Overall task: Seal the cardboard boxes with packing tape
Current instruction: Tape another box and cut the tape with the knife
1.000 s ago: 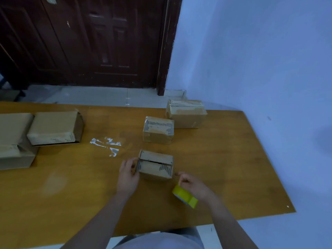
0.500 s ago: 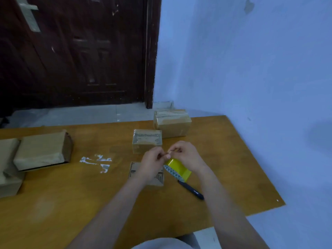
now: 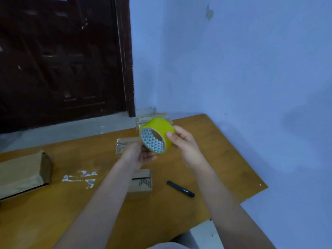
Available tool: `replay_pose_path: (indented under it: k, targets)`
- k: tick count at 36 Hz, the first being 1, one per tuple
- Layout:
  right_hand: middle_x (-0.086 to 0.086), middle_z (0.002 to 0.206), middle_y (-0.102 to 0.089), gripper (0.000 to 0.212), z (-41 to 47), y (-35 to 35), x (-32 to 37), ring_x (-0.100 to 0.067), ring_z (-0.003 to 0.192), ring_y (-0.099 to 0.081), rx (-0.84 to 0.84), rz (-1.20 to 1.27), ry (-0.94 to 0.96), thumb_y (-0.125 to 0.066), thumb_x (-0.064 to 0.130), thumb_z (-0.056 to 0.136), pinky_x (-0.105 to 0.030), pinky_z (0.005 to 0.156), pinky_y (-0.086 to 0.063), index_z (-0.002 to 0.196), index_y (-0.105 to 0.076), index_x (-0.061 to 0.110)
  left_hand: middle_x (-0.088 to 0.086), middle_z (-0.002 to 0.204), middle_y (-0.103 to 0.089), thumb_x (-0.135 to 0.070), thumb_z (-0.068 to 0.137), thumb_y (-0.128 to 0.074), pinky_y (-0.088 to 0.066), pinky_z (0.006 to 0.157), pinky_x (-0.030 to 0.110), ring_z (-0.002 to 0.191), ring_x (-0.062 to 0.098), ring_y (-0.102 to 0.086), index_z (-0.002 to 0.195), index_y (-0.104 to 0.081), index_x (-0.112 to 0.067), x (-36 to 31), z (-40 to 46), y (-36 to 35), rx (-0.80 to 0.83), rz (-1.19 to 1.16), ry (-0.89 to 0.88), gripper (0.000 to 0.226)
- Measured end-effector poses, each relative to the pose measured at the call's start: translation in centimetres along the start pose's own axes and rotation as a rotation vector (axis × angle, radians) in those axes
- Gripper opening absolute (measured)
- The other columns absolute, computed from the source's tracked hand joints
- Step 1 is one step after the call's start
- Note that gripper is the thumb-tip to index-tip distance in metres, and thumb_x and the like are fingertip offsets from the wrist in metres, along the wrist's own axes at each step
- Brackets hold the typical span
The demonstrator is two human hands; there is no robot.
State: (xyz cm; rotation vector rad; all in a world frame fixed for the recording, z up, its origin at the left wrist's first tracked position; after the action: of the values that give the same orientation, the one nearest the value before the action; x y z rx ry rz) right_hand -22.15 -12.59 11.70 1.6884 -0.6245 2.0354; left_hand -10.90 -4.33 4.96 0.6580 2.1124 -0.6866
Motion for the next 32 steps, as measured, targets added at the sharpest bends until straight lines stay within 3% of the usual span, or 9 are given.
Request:
replay_pose_path:
  k: [5, 8, 10, 11, 14, 18, 21, 27, 32]
  targets:
    - [0.004, 0.084, -0.067, 0.01, -0.5, 0.5, 0.1, -0.01, 0.081, -0.061, 0.059, -0.101, -0.046, -0.061, 0.022, 0.086, -0.02, 0.074, -0.047, 0.091, -0.066, 0.015, 0.013, 0.078, -0.063, -0.009, 0.1, -0.041, -0.056, 0.06, 0.036, 0.062, 0.026, -0.063, 0.096, -0.055, -0.008, -1.2, -0.4, 1.1, -0.142, 0.042, -0.121, 0.014]
    - [-0.004, 0.082, -0.067, 0.023, -0.9, 3.0, -1.2, -0.017, 0.078, -0.062, 0.087, -0.734, -0.209, -0.064, 0.037, 0.088, -0.029, 0.068, -0.045, 0.09, -0.067, 0.015, 0.008, 0.075, -0.062, -0.007, 0.098, -0.049, -0.054, 0.072, 0.041, 0.064, 0.021, -0.063, 0.081, -0.05, -0.014, -2.7, -0.6, 5.3, -0.315, 0.011, -0.237, 0.018]
    - [0.002, 0.066, -0.056, 0.037, -1.6, 5.4, -2.8, -0.015, 0.064, -0.054, 0.064, -1.169, -0.335, -0.059, 0.052, 0.086, -0.027, 0.052, -0.037, 0.088, -0.064, 0.015, 0.008, 0.08, -0.067, -0.013, 0.098, -0.051, -0.054, 0.081, 0.045, 0.068, 0.02, -0.066, 0.085, -0.057, -0.009, -3.1, -0.7, 7.0, -0.3, 0.167, -0.301, 0.015]
    - [0.005, 0.06, -0.051, 0.037, -2.1, 6.0, -3.4, -0.011, 0.057, -0.049, 0.058, -1.216, -0.362, -0.058, 0.055, 0.085, -0.025, 0.048, -0.031, 0.083, -0.061, 0.018, 0.007, 0.084, -0.068, -0.015, 0.098, -0.05, -0.055, 0.081, 0.044, 0.071, 0.021, -0.067, 0.089, -0.059, -0.007, -2.8, -0.8, 7.1, -0.267, 0.253, -0.306, 0.015]
    - [0.0, 0.063, -0.056, 0.037, -2.8, 6.5, -4.9, -0.014, 0.055, -0.05, 0.095, -1.109, -0.369, -0.059, 0.057, 0.083, -0.026, 0.05, -0.033, 0.076, -0.059, 0.021, 0.008, 0.088, -0.069, -0.017, 0.1, -0.047, -0.057, 0.069, 0.034, 0.069, 0.021, -0.068, 0.098, -0.058, -0.006, -1.1, -0.6, 7.7, -0.237, 0.282, -0.263, 0.016]
    - [-0.009, 0.081, -0.066, 0.04, -2.6, 5.8, -5.6, -0.028, 0.075, -0.062, 0.123, -1.021, -0.317, -0.057, 0.059, 0.082, -0.04, 0.062, -0.043, 0.082, -0.065, 0.019, 0.012, 0.08, -0.068, -0.018, 0.098, -0.051, -0.055, 0.06, 0.029, 0.058, 0.017, -0.066, 0.089, -0.056, -0.003, 1.8, -0.5, 9.6, -0.293, 0.164, -0.234, 0.019]
    - [-0.008, 0.074, -0.064, 0.047, -2.2, 4.8, -7.2, -0.023, 0.065, -0.06, 0.209, -1.106, -0.306, -0.053, 0.06, 0.084, -0.03, 0.056, -0.036, 0.086, -0.065, 0.015, 0.012, 0.068, -0.067, -0.014, 0.097, -0.053, -0.056, 0.052, 0.028, 0.048, 0.015, -0.065, 0.084, -0.053, -0.002, 4.8, 0.0, 10.8, -0.332, -0.032, -0.179, 0.018]
    - [0.008, 0.058, -0.049, 0.036, -1.3, 3.0, -10.4, -0.005, 0.051, -0.045, 0.33, -1.156, -0.341, -0.053, 0.051, 0.09, -0.025, 0.049, -0.032, 0.096, -0.064, 0.017, 0.01, 0.07, -0.063, -0.006, 0.097, -0.051, -0.059, 0.054, 0.029, 0.058, 0.022, -0.068, 0.11, -0.048, 0.002, 9.8, 1.1, 13.1, -0.385, -0.397, -0.072, 0.015]
    - [0.002, 0.08, -0.061, 0.022, -1.0, 2.9, -12.9, -0.012, 0.071, -0.055, 0.356, -0.954, -0.402, -0.057, 0.043, 0.09, -0.031, 0.066, -0.041, 0.087, -0.062, 0.021, 0.001, 0.054, -0.066, -0.005, 0.097, -0.049, -0.058, 0.053, 0.024, 0.053, 0.016, -0.069, 0.095, -0.049, 0.001, 11.0, 1.4, 13.7, -0.39, -0.41, -0.104, 0.006]
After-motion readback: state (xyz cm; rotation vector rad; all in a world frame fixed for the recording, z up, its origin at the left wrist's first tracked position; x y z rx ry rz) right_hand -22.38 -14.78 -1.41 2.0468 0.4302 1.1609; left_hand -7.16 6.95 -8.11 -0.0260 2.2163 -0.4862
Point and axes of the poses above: each hand's wrist, its own z-axis towards the middle knuckle, its own y-axis out of the back of the hand, x = y × z, the point moved 6 cm from there along z, towards the middle knuckle
